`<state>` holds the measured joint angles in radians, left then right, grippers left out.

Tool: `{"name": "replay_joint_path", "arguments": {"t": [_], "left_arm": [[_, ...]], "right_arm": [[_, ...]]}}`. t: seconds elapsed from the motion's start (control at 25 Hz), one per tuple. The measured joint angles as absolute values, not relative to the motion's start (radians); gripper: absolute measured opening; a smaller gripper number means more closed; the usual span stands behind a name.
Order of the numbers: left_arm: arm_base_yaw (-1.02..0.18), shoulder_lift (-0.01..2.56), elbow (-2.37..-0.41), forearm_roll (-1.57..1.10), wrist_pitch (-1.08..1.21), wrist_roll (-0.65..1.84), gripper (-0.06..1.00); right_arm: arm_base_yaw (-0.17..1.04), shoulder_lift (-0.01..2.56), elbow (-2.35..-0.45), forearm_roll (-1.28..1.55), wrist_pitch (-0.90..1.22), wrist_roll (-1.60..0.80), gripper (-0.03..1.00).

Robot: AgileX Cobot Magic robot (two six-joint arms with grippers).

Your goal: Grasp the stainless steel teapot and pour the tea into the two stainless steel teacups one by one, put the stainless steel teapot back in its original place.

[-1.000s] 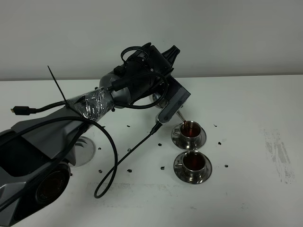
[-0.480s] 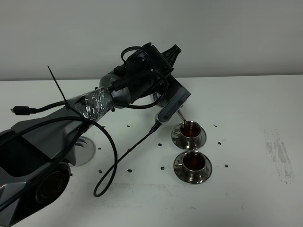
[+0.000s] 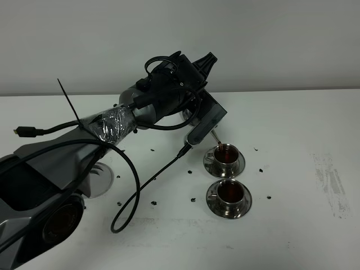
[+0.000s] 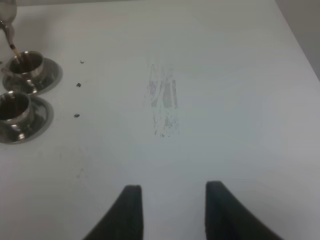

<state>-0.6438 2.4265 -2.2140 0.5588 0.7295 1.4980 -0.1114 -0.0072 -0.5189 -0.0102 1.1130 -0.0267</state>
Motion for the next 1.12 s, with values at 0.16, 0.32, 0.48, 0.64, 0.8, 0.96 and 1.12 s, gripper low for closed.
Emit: {"name": "replay_joint_path", "arguments": {"t": [0.16,0.32,0.48,0.64,0.8,0.96,1.12], "left_arm": [[-0.648,2.427,-2.214,0.559,0.725,1.498,0.21],[-0.649,2.427,-2.214,0.559,0.723,1.498,0.21],[-0.649,2.427,-2.214,0.560,0.723,1.499,0.21],[-0.649,2.427,-2.214,0.560,0.723,1.499,0.21],[-0.649,2.427,-2.214,0.559,0.722,1.497,0.21],[-0.649,2.427,-2.214,0.536,0.734,1.489,0.21],[-0.649,2.427,-2.214,0.511,0.756,1.441,0.21]], "right_arm": [[-0.111,-0.007,-0.519,-0.010,1.113,-0.027,0.29],[-0.111,-0.007,-0.519,-0.010,1.113,-0.027,0.29],[-0.111,-0.007,-0.519,-0.010,1.113,-0.027,0.29],[-0.111,-0.007,-0.519,-0.010,1.113,-0.027,0.29],[-0.111,-0.007,-0.519,-0.010,1.113,-0.027,0.29],[-0.111,-0.007,-0.519,-0.010,1.113,-0.026,0.29],[-0.111,-0.007,-0.519,-0.010,1.113,-0.026,0.29]]}}
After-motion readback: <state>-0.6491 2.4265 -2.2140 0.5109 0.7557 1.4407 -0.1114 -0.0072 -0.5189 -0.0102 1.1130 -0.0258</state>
